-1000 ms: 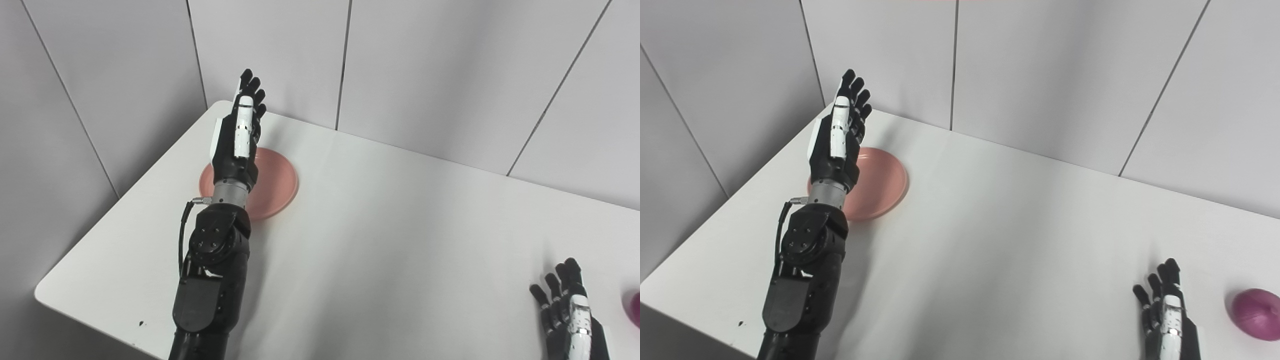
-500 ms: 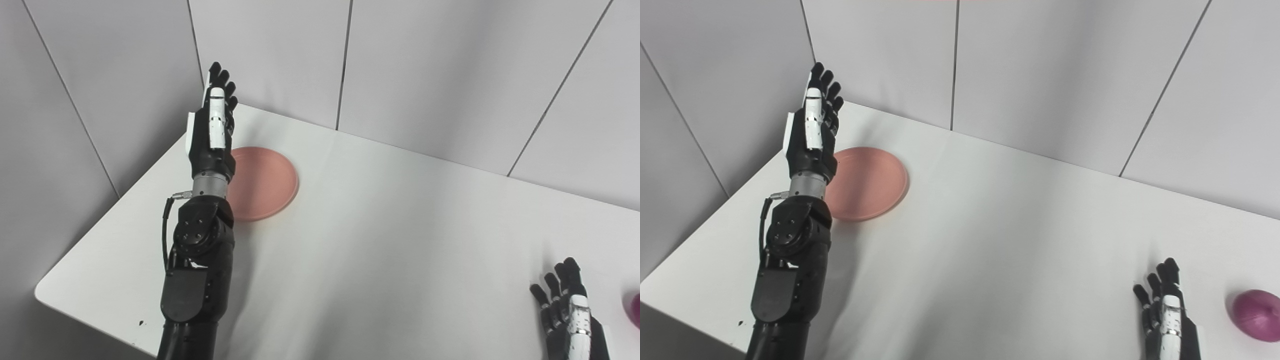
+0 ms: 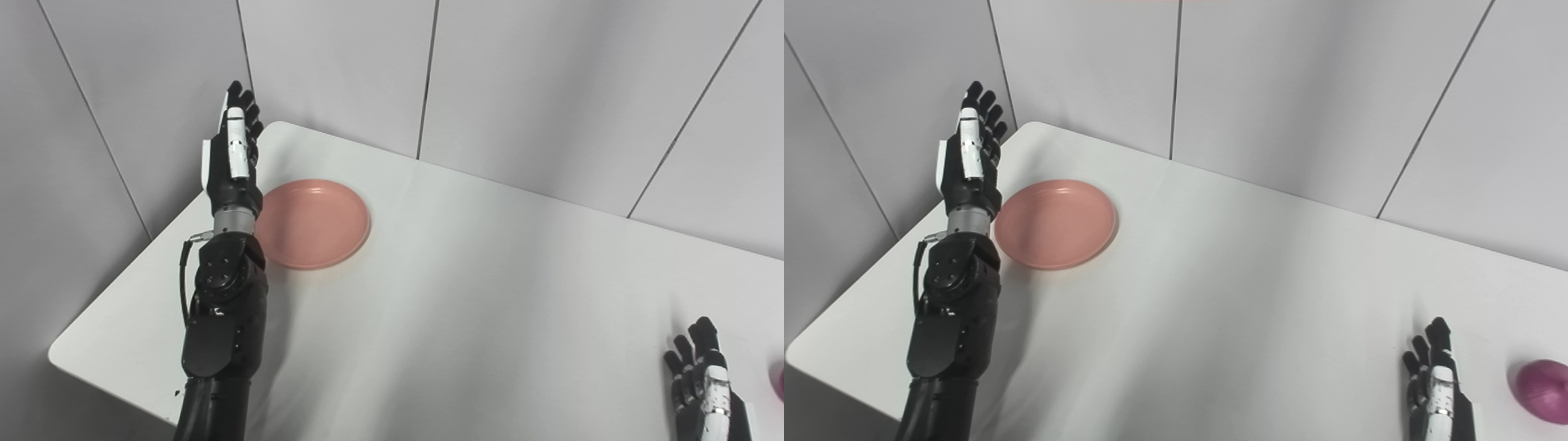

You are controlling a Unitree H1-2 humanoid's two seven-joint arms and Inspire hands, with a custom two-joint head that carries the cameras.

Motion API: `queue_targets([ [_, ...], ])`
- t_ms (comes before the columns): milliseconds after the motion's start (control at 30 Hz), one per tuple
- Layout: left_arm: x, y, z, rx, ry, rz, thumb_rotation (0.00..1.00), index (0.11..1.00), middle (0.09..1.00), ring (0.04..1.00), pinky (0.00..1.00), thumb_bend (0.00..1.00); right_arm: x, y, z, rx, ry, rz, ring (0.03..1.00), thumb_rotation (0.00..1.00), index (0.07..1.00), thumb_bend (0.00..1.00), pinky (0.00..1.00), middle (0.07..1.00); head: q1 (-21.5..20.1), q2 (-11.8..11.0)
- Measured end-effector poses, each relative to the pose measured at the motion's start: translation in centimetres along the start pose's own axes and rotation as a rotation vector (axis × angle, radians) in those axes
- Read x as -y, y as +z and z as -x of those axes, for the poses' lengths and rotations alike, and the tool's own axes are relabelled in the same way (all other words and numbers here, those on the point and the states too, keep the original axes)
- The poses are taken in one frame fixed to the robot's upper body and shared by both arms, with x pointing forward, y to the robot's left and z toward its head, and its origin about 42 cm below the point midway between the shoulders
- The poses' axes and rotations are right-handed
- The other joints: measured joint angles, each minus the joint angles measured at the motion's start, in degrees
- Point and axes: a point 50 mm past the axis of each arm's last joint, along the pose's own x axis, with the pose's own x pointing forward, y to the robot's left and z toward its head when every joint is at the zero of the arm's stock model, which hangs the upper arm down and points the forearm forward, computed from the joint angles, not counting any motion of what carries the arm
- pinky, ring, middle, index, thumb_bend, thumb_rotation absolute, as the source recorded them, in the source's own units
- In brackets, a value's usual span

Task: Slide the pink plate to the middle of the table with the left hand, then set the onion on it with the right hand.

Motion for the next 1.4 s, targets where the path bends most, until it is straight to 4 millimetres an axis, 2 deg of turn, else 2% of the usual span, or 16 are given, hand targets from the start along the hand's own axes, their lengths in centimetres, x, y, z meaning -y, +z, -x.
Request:
queue_targets([
  [133, -1.1, -0.6, -0.5, -0.024, 0.029, 0.003, 1.00, 0.939, 0.963, 0.967, 0.96, 0.38, 0.0, 0.0, 0.0, 0.000, -0.001, -0.001, 0.990, 0.99, 0.986, 0.46, 1.00, 1.000, 0.1, 0.1],
  [333, -2.0, -0.7, -0.8, -0.029, 0.047, 0.009, 1.00, 0.934, 0.962, 0.961, 0.97, 0.40, 0.1, 0.0, 0.0, 0.000, -0.002, 0.001, 0.989, 0.99, 0.983, 0.49, 1.00, 1.000, 0.2, -0.1],
  [500, -2.6, -0.6, -1.0, -0.013, 0.061, 0.021, 1.00, 0.919, 0.947, 0.945, 0.95, 0.40, 0.1, 0.0, 0.0, 0.001, -0.002, -0.002, 0.980, 0.97, 0.977, 0.46, 1.00, 0.994, 0.2, -0.1],
  [667, -3.2, -0.6, -1.1, -0.015, 0.081, 0.024, 1.00, 0.910, 0.938, 0.936, 0.94, 0.42, 0.2, 0.0, 0.0, 0.001, -0.004, -0.001, 0.976, 0.96, 0.967, 0.52, 1.00, 0.989, 0.3, 0.0],
  [900, -3.8, -0.8, -1.3, -0.025, 0.106, 0.010, 1.00, 0.902, 0.925, 0.928, 0.94, 0.40, 0.2, 0.0, 0.0, 0.001, -0.003, 0.000, 0.975, 0.95, 0.965, 0.52, 1.00, 0.989, 0.2, 0.0],
  [1067, -4.3, -2.0, -1.3, -0.058, 0.122, 0.004, 1.00, 0.868, 0.901, 0.908, 0.90, 0.36, 0.2, 0.0, 0.0, 0.001, -0.003, 0.001, 0.962, 0.95, 0.957, 0.54, 0.97, 0.979, 0.2, 0.0],
  [1267, -4.6, -3.1, -1.2, -0.079, 0.133, 0.002, 1.00, 0.888, 0.917, 0.923, 0.91, 0.36, 0.2, 0.0, 0.0, 0.001, -0.004, 0.000, 0.959, 0.93, 0.950, 0.54, 0.96, 0.974, 0.2, 0.1],
  [1400, -4.8, -3.6, -1.2, -0.099, 0.138, 0.002, 1.00, 0.893, 0.925, 0.929, 0.93, 0.37, 0.2, 0.0, 0.0, 0.000, -0.005, 0.001, 0.972, 0.94, 0.961, 0.56, 0.98, 0.986, 0.4, 0.0],
])
